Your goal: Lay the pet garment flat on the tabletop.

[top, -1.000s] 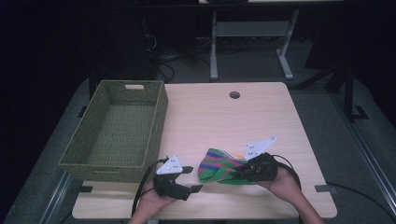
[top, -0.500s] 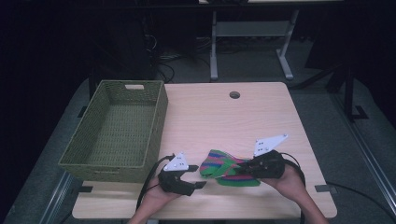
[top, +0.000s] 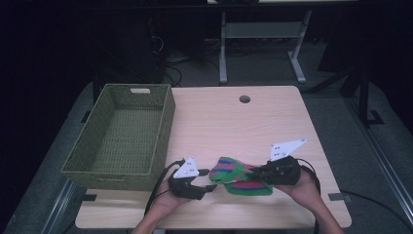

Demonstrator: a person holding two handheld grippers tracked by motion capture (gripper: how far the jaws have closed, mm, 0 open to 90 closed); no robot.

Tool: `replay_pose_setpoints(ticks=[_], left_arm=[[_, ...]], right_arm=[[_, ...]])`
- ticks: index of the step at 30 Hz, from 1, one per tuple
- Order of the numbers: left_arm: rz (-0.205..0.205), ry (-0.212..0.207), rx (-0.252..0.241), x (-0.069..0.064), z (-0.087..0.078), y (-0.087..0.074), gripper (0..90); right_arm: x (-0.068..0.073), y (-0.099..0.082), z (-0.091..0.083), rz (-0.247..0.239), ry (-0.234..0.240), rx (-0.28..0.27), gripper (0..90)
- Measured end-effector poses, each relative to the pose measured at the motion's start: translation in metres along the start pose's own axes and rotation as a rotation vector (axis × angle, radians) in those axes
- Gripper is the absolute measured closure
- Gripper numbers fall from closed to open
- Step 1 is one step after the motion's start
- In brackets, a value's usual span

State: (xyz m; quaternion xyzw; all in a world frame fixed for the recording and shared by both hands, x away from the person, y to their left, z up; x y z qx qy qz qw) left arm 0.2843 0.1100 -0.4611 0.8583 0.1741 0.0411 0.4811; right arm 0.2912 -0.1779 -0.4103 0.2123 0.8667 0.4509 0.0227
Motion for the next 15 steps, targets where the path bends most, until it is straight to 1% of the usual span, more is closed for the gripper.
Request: replay_pose_setpoints(ticks=[1, 4, 6, 7, 9, 10, 12, 13, 15], left_arm=[[-0.001, 0.000, -0.006, 0.001, 0.001, 0.001, 42.9], [-0.024, -0.018, -0.022, 0.004, 0.003, 0.003, 47.3], [-0.039, -0.045, -0.031, 0.006, 0.004, 0.006, 54.2], [-0.038, -0.056, -0.033, 0.006, 0.004, 0.007, 59.4], [-0.023, -0.063, -0.040, 0.005, 0.005, 0.009, 69.4], [-0.013, -0.067, -0.034, 0.004, 0.004, 0.010, 72.7], [-0.020, -0.079, -0.049, 0.003, 0.003, 0.012, 79.8], [-0.015, -0.083, -0.050, 0.003, 0.002, 0.013, 80.9], [-0.020, -0.091, -0.060, 0.003, 0.000, 0.015, 82.1]], right_arm=[[-0.001, 0.000, -0.001, 0.003, 0.003, -0.006, 81.9], [-0.004, 0.000, -0.002, 0.009, 0.006, -0.014, 81.9], [-0.005, 0.000, -0.002, 0.013, 0.003, -0.017, 81.9], [-0.005, 0.000, -0.003, 0.014, 0.003, -0.018, 81.9], [-0.005, 0.000, -0.003, 0.015, 0.001, -0.016, 81.8], [-0.005, -0.001, -0.003, 0.016, -0.001, -0.016, 81.8], [-0.006, -0.001, -0.003, 0.018, -0.005, -0.013, 82.0], [-0.006, -0.001, -0.003, 0.019, -0.007, -0.012, 82.1], [-0.006, -0.002, -0.004, 0.020, -0.011, -0.006, 82.2]])
Point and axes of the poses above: each handheld gripper's, and its own axes: z roughly forward along the jaws, y roughly out of its top, x roughly to its left, the point moved 2 cm from there along z, roughly forward along the jaws, and after that the axes turned 4 degrees about -y, right-handed, at the moved point
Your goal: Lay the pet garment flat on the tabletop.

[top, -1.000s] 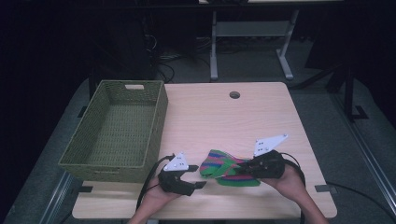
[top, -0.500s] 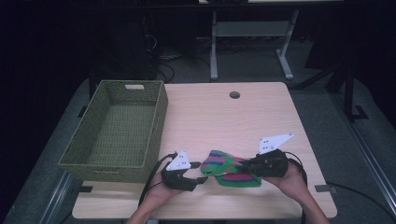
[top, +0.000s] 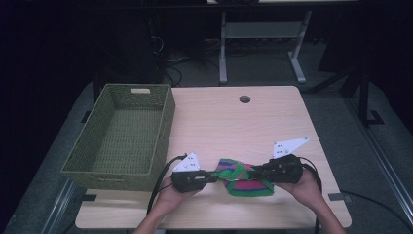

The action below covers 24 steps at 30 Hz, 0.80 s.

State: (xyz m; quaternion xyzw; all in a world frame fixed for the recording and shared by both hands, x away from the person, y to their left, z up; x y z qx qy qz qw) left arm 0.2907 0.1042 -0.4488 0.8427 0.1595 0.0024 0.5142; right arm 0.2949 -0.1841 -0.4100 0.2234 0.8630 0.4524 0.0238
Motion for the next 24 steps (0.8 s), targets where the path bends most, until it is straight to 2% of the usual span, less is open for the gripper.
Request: replay_pose_setpoints(ticks=[11, 18, 24], left_arm=[[0.041, 0.001, -0.011, -0.007, -0.012, 0.015, 82.7], [0.039, 0.003, -0.011, -0.007, -0.015, 0.020, 82.7], [0.048, 0.003, -0.024, -0.006, -0.016, 0.031, 82.6]], right_arm=[[0.009, 0.001, -0.003, -0.026, -0.011, 0.032, 82.5], [0.011, 0.002, -0.006, -0.022, -0.009, 0.029, 82.6], [0.011, 0.003, -0.011, -0.019, -0.009, 0.021, 82.7]])
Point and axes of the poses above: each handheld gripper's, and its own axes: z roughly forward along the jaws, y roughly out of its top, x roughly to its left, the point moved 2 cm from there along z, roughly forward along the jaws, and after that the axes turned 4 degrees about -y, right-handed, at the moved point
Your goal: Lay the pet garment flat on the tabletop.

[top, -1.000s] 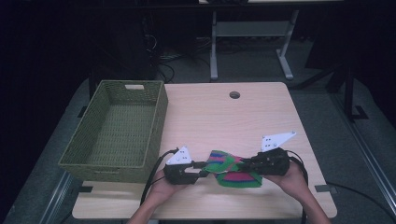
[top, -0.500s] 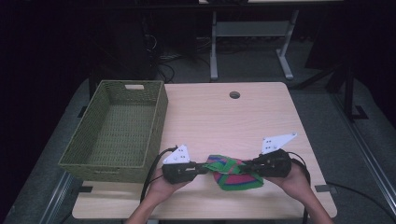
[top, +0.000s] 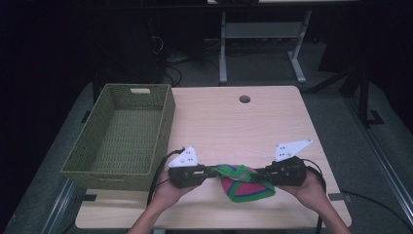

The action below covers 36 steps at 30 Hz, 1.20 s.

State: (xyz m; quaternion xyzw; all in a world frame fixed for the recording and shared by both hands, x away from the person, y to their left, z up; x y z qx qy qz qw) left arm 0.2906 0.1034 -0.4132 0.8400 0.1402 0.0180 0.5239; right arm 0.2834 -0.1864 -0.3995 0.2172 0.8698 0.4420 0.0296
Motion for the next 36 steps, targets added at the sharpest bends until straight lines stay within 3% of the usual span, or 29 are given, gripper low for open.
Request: replay_pose_setpoints(ticks=[21, 36], left_arm=[[0.007, 0.035, 0.022, 0.020, 0.005, 0.028, 82.6], [-0.019, 0.052, 0.032, 0.036, 0.019, 0.037, 82.5]], right_arm=[[0.001, 0.014, -0.009, -0.021, -0.013, -0.021, 82.6], [-0.029, 0.020, -0.015, 0.020, -0.060, -0.018, 82.5]])
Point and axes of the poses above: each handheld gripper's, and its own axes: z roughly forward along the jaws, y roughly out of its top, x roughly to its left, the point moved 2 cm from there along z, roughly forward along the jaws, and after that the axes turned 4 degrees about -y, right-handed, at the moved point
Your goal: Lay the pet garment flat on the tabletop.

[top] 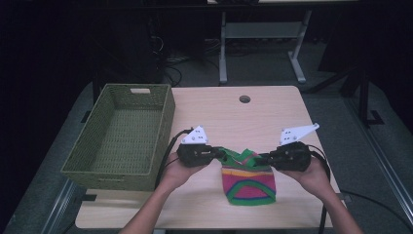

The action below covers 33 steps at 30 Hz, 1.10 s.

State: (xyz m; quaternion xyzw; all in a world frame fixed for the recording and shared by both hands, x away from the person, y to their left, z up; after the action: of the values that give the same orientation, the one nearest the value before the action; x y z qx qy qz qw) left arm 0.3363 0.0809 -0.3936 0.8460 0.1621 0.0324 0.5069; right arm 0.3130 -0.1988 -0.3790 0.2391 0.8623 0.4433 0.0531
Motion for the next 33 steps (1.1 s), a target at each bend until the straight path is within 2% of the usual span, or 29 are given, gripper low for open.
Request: replay_pose_setpoints(ticks=[7, 11, 15, 16, 17, 27, 29, 30, 31, 32, 33], left_arm=[[-0.015, 0.007, -0.007, 0.010, 0.004, 0.001, 82.5], [-0.039, 0.015, -0.017, 0.015, 0.008, 0.002, 82.4], [-0.073, 0.026, -0.011, 0.025, 0.019, 0.002, 82.3], [-0.073, 0.026, -0.011, 0.025, 0.019, 0.002, 82.3], [-0.080, 0.031, -0.008, 0.028, 0.021, 0.003, 82.3], [-0.120, 0.065, 0.010, 0.043, 0.038, 0.002, 82.3], [-0.126, 0.090, 0.019, 0.047, 0.044, 0.005, 80.7], [-0.130, 0.110, 0.017, 0.049, 0.046, 0.007, 75.3], [-0.140, 0.126, 0.009, 0.051, 0.048, 0.009, 65.0], [-0.157, 0.138, 0.006, 0.052, 0.050, 0.011, 65.0], [-0.169, 0.152, 0.001, 0.055, 0.052, 0.013, 58.9]], right_arm=[[-0.012, 0.006, 0.002, 0.009, -0.020, 0.007, 82.2], [-0.021, 0.009, 0.006, 0.014, -0.035, 0.014, 82.1], [-0.036, 0.008, 0.012, 0.046, -0.055, 0.033, 82.1], [-0.036, 0.008, 0.012, 0.046, -0.055, 0.033, 82.1], [-0.043, 0.008, 0.015, 0.060, -0.067, 0.041, 82.1], [-0.064, 0.002, 0.023, 0.105, -0.098, 0.057, 81.5], [-0.072, 0.002, 0.026, 0.133, -0.129, 0.049, 73.8], [-0.076, 0.002, 0.028, 0.157, -0.149, 0.053, 68.8], [-0.084, 0.003, 0.029, 0.198, -0.173, 0.054, 60.4], [-0.084, 0.003, 0.029, 0.198, -0.173, 0.054, 60.4], [-0.090, 0.003, 0.029, 0.223, -0.188, 0.052, 57.3]])
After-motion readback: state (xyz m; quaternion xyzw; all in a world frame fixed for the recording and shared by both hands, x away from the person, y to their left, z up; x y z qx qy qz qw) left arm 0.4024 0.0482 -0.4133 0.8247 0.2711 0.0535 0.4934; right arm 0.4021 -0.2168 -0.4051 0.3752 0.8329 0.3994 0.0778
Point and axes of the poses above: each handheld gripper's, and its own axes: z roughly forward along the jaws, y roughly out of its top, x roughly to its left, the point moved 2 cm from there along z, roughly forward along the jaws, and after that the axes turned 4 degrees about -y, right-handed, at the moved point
